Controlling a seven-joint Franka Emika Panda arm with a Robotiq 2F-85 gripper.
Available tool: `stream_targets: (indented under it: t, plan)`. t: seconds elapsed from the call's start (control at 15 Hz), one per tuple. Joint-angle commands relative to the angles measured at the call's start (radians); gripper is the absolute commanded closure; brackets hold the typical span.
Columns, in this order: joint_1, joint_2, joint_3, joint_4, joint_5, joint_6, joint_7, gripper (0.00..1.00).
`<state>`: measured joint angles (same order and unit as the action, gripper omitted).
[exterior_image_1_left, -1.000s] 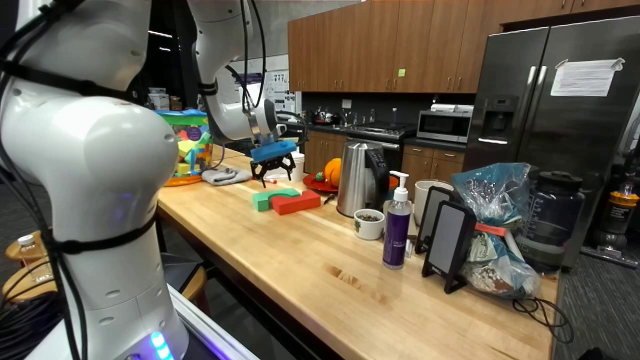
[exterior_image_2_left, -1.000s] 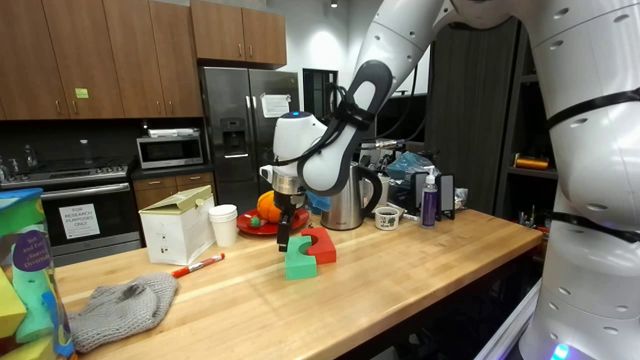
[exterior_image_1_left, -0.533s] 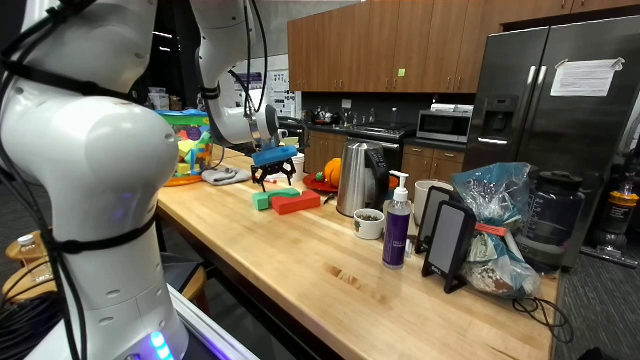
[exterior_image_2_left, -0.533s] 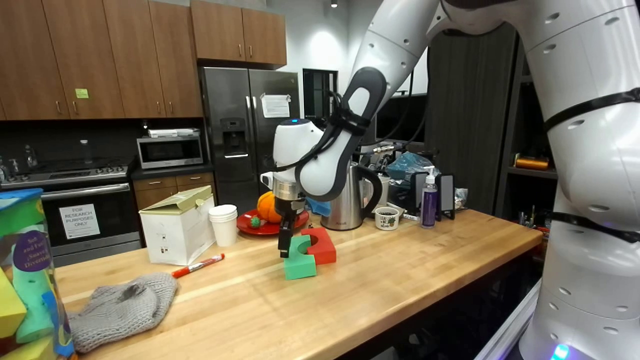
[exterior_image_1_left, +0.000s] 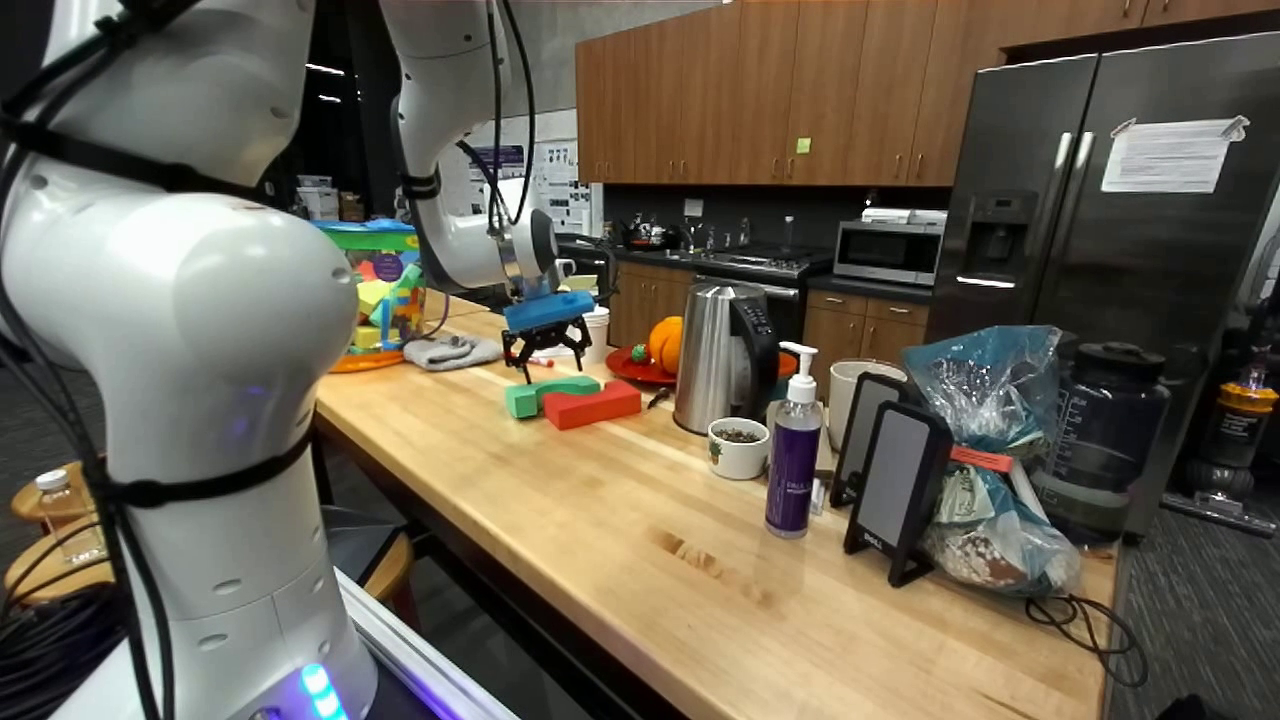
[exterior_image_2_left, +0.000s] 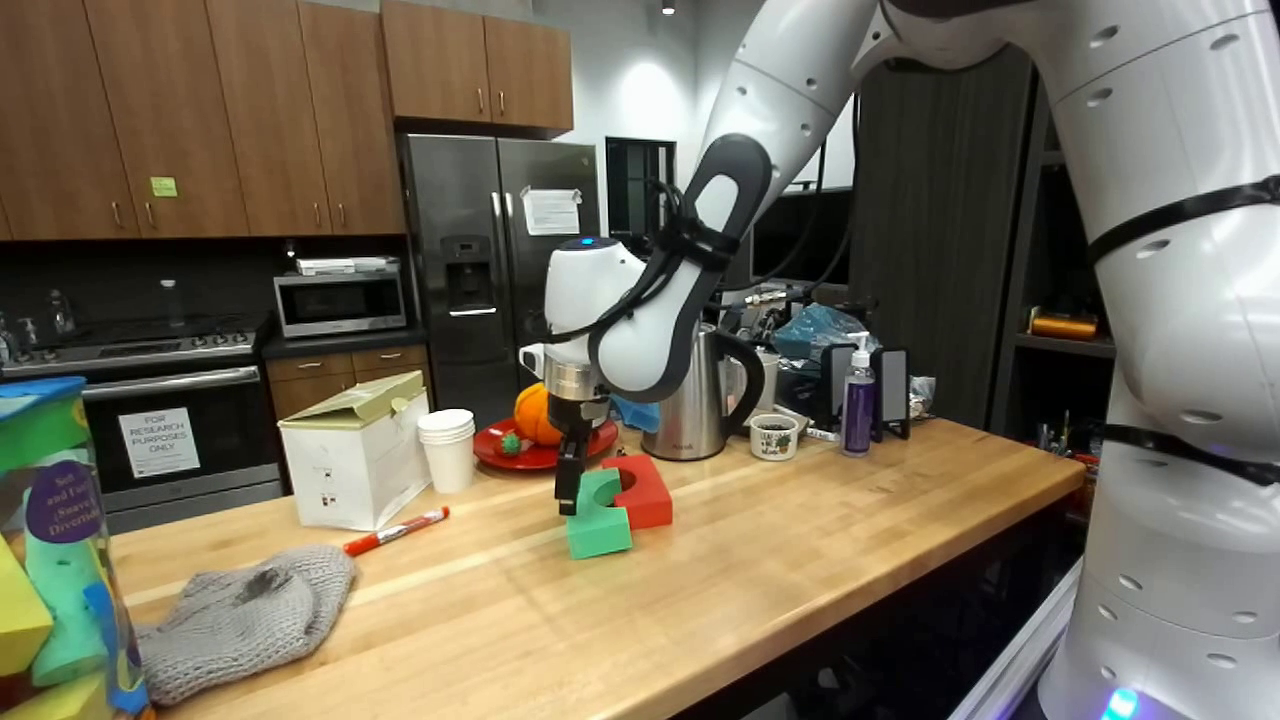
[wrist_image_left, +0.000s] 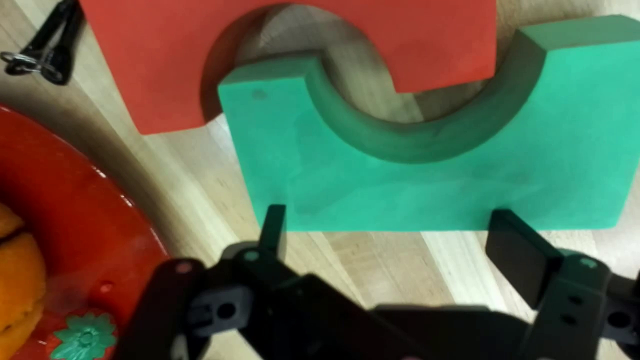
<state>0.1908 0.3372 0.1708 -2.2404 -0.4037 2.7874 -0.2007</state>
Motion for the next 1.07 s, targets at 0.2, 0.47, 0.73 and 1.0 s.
stream_targets:
  t: [0.2,0.47,0.73,1.0]
  plan:
    - [0.037,-0.054,-0.030,-0.050,-0.013,-0.011,0.028,0.00]
    - [0.048,-0.086,-0.027,-0.077,-0.006,-0.020,0.038,0.00]
    - [0.065,-0.134,-0.032,-0.118,-0.022,-0.033,0.069,0.00]
    - [0.058,-0.203,-0.014,-0.178,-0.006,-0.037,0.057,0.00]
